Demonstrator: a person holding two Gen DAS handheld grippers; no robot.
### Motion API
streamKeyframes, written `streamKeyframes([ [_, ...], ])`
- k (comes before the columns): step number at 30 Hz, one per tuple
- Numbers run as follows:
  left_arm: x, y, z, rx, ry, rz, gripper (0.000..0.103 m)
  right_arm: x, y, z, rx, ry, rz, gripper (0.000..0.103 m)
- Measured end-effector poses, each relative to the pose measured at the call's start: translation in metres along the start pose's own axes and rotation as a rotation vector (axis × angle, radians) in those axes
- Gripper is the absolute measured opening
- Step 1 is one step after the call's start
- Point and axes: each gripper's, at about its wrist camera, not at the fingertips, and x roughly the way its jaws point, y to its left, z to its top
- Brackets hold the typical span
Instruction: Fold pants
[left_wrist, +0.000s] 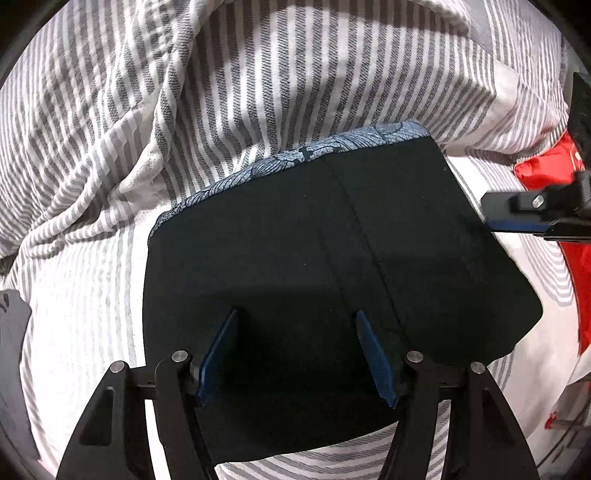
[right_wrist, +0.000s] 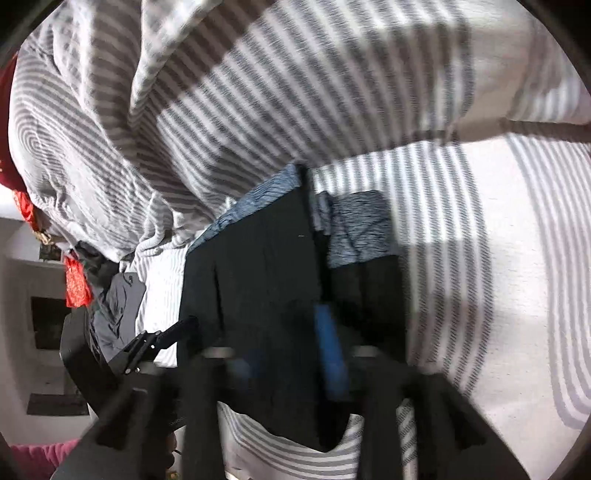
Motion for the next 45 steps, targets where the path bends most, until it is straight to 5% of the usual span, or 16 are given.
streamKeyframes([
  [9, 0.009, 0.004, 0.002, 0.007, -0.008, 0.010, 0.067, 0.023, -0.002, 0.008, -0.005, 0.053, 0.071, 0.049],
  [10, 0.010, 0.004, 0.002, 0.007, -0.008, 0.011, 0.067, 0.029, 0.000, 0.008, -0.005, 0.068, 0.073, 0.046],
  [12, 0.014, 0.005, 0.001, 0.007, -0.004, 0.012, 0.067, 0.042, -0.003, 0.008, 0.037, 0.096, 0.053, 0.017],
  [14, 0.015, 0.006, 0.001, 0.003, 0.002, 0.006, 0.067, 0.041, -0.012, 0.005, 0.141, 0.093, 0.150, 0.009],
  [21, 0.002, -0.007, 0.007, 0.036, -0.008, -0.040, 0.067, 0.007, -0.002, -0.007, 0.147, 0.051, 0.300, 0.006],
  [29, 0.001, -0.032, 0.013, 0.058, -0.003, -0.071, 0.067, -0.022, -0.004, -0.020, 0.128, 0.037, 0.321, 0.006],
  [31, 0.007, -0.043, 0.010, 0.082, 0.007, -0.058, 0.067, -0.023, -0.019, -0.025, 0.161, 0.025, 0.305, 0.006],
  [34, 0.017, -0.054, 0.006, 0.116, 0.026, -0.029, 0.067, -0.017, -0.046, -0.028, 0.206, 0.021, 0.147, 0.008],
  [37, 0.016, -0.056, 0.009, 0.112, 0.027, -0.019, 0.068, -0.009, -0.066, -0.029, 0.273, 0.039, 0.085, 0.019],
  [41, 0.009, -0.038, 0.012, 0.043, 0.041, -0.039, 0.069, -0.023, -0.054, -0.032, 0.218, 0.014, -0.004, 0.040],
  [45, -0.004, -0.013, 0.013, -0.015, 0.034, -0.010, 0.069, -0.047, -0.041, -0.036, 0.151, -0.033, -0.121, 0.041],
])
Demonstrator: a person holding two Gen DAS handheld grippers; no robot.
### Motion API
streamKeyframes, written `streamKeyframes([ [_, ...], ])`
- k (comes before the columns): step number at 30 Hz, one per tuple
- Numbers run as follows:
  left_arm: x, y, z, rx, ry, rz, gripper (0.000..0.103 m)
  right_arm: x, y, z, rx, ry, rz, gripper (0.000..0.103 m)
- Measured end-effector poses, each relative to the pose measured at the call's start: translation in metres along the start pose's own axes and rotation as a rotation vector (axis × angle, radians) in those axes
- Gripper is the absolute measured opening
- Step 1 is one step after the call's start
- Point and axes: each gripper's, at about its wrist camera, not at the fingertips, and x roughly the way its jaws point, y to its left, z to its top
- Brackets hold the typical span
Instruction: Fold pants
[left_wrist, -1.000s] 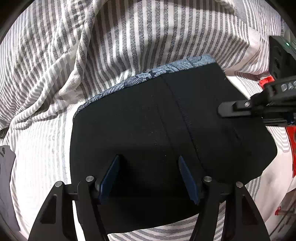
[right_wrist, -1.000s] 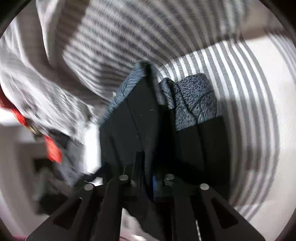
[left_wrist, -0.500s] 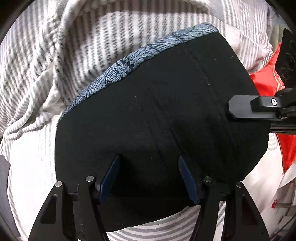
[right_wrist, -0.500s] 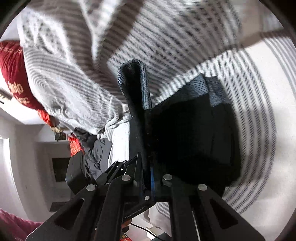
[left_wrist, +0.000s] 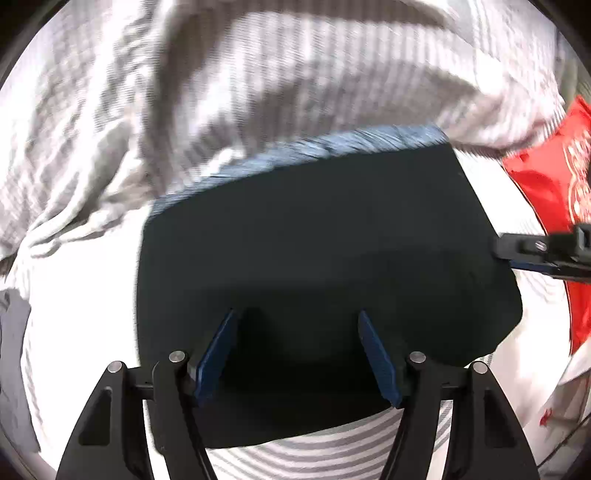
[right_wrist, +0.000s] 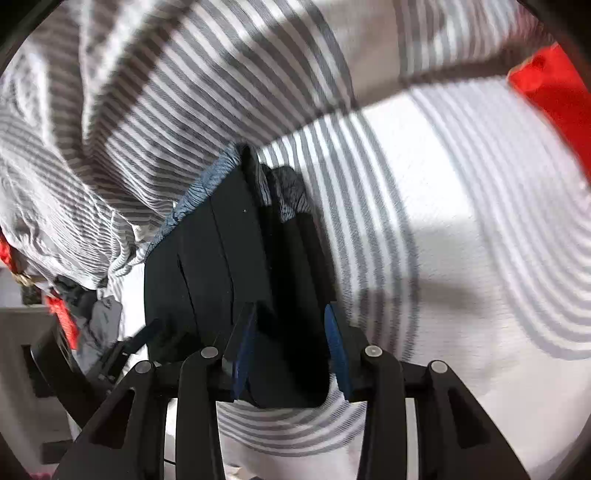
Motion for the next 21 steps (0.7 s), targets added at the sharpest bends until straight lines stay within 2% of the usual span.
streamKeyframes([
  [2, -0.003, 0.017, 0.000, -0.040, 0.002, 0.008, 0.069, -0.011, 0.004, -0.003, -0.036, -0.036, -0.007, 0.041],
  [4, 0.004, 0.030, 0.001, -0.073, 0.015, 0.013, 0.069, -0.018, 0.012, -0.006, -0.067, -0.053, 0.007, 0.033],
  [8, 0.026, 0.041, 0.005, -0.114, 0.070, 0.033, 0.070, 0.000, 0.038, -0.008, -0.138, -0.021, -0.034, 0.032],
  [10, 0.033, 0.040, 0.006, -0.112, 0.054, 0.041, 0.083, 0.021, 0.041, -0.007, -0.157, 0.011, -0.079, 0.032],
  [11, 0.034, 0.040, 0.005, -0.106, 0.051, 0.038, 0.086, 0.032, 0.041, -0.009, -0.163, 0.027, -0.104, 0.032],
  [13, 0.040, 0.036, 0.004, -0.077, 0.061, 0.035, 0.099, 0.045, 0.035, -0.008, -0.136, 0.023, -0.108, 0.032],
  [16, 0.046, 0.035, 0.005, -0.058, 0.058, 0.041, 0.102, 0.043, 0.026, -0.005, -0.095, 0.009, -0.073, 0.031],
  [21, 0.048, 0.040, 0.007, -0.065, 0.060, 0.009, 0.102, 0.043, 0.030, -0.005, -0.135, 0.017, -0.097, 0.032],
])
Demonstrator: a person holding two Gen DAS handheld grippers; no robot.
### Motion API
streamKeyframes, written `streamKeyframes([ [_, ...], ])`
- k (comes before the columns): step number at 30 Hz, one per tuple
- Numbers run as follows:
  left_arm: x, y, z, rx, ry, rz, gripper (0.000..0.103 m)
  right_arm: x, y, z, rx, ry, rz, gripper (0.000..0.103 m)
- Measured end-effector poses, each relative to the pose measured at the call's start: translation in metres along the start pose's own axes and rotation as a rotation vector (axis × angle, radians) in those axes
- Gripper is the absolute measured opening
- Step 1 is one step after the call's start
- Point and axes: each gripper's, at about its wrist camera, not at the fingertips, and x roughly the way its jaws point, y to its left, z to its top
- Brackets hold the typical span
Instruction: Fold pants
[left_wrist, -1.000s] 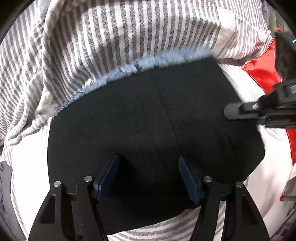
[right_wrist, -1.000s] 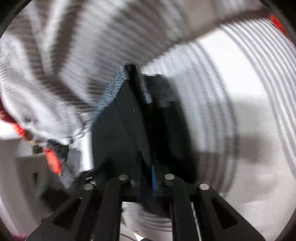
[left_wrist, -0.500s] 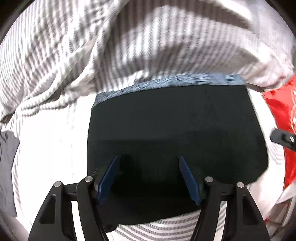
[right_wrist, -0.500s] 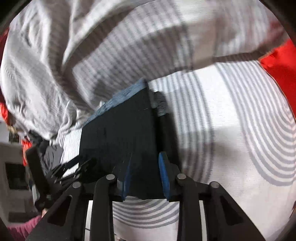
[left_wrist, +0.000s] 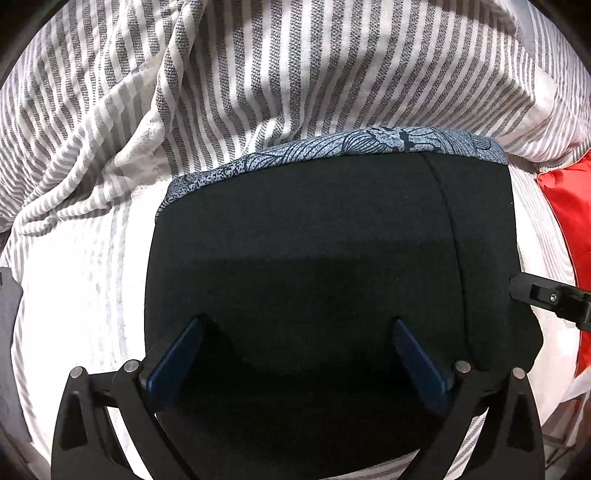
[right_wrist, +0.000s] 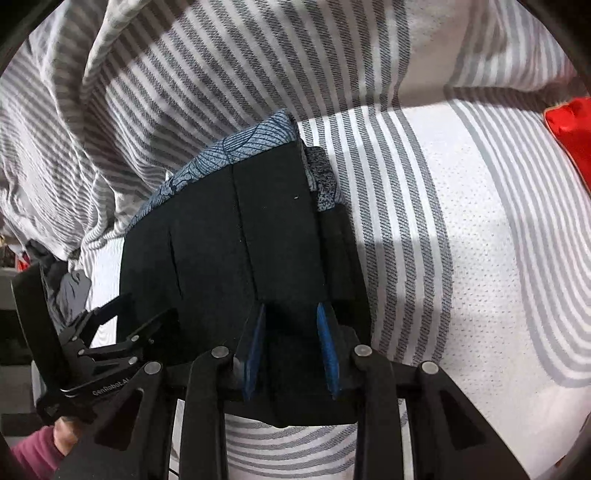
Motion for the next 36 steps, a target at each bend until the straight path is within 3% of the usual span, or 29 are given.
streamKeyframes([
  [4, 0.001, -0.002, 0.002, -0.008, 0.002, 0.008, 0.102, 0.002, 0.000, -0.001, 0.023, -0.008, 0.010, 0.034],
  [7, 0.002, 0.001, 0.002, -0.015, -0.015, -0.005, 0.102, 0.002, 0.005, -0.002, 0.004, -0.017, 0.007, 0.042],
  [12, 0.003, 0.002, 0.001, -0.012, -0.024, -0.008, 0.102, 0.008, 0.027, -0.004, -0.090, -0.010, -0.035, 0.069],
  [14, 0.003, 0.002, 0.002, -0.017, -0.020, -0.005, 0.102, 0.011, 0.037, -0.005, -0.131, -0.007, -0.069, 0.074],
  [18, 0.001, 0.001, 0.002, -0.018, -0.022, -0.008, 0.102, 0.014, 0.047, -0.008, -0.173, -0.009, -0.120, 0.076],
  [36, 0.001, 0.003, 0.003, -0.048, -0.013, -0.028, 0.102, 0.009, 0.032, -0.012, -0.097, -0.017, -0.070, 0.080],
])
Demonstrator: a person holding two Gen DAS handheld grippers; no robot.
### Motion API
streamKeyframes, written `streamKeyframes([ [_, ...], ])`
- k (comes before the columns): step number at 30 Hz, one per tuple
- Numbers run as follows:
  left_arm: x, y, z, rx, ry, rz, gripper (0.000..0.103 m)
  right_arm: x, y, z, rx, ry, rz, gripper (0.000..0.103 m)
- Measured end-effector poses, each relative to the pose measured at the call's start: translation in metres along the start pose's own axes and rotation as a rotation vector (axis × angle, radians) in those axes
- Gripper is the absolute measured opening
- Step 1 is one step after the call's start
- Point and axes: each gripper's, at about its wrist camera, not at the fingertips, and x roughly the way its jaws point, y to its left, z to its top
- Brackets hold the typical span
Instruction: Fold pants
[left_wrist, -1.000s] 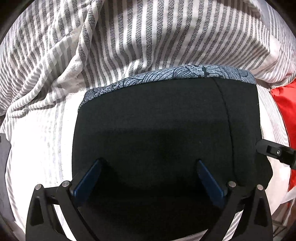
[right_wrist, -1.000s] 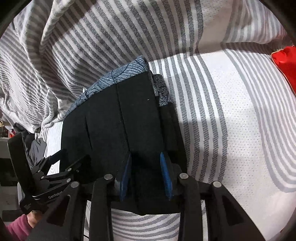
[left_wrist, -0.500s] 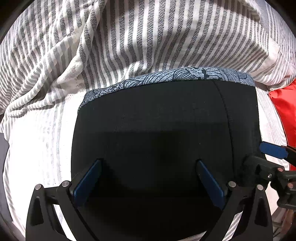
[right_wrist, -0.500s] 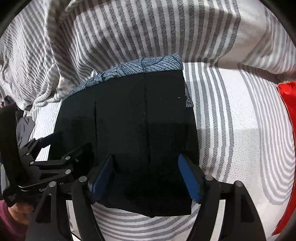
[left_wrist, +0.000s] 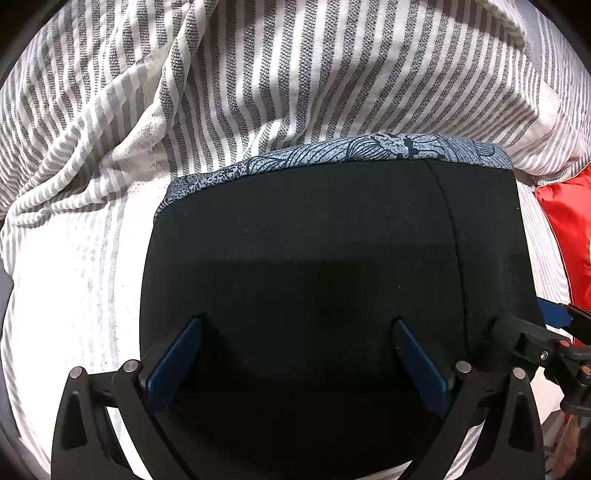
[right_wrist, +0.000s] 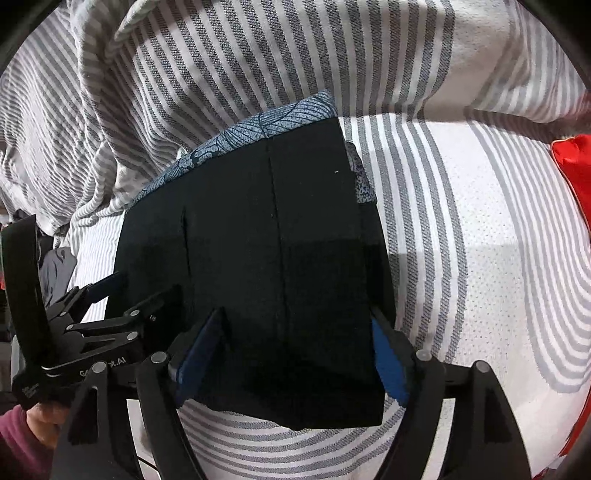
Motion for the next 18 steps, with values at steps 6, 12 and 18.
streamKeyframes([
  [6, 0.0006, -0.0013, 0.0004, 0.000, 0.003, 0.002, 0.102, -0.0022, -0.0027, -0.0022, 0.012, -0.002, 0.012, 0.080],
  [12, 0.0010, -0.0014, 0.0007, 0.000, 0.008, -0.002, 0.102, -0.0024, -0.0012, -0.0028, 0.014, -0.006, 0.011, 0.080],
  [18, -0.0047, -0.0035, 0.0009, -0.016, 0.014, 0.017, 0.102, -0.0043, -0.0024, -0.0037, 0.028, 0.000, 0.025, 0.080],
])
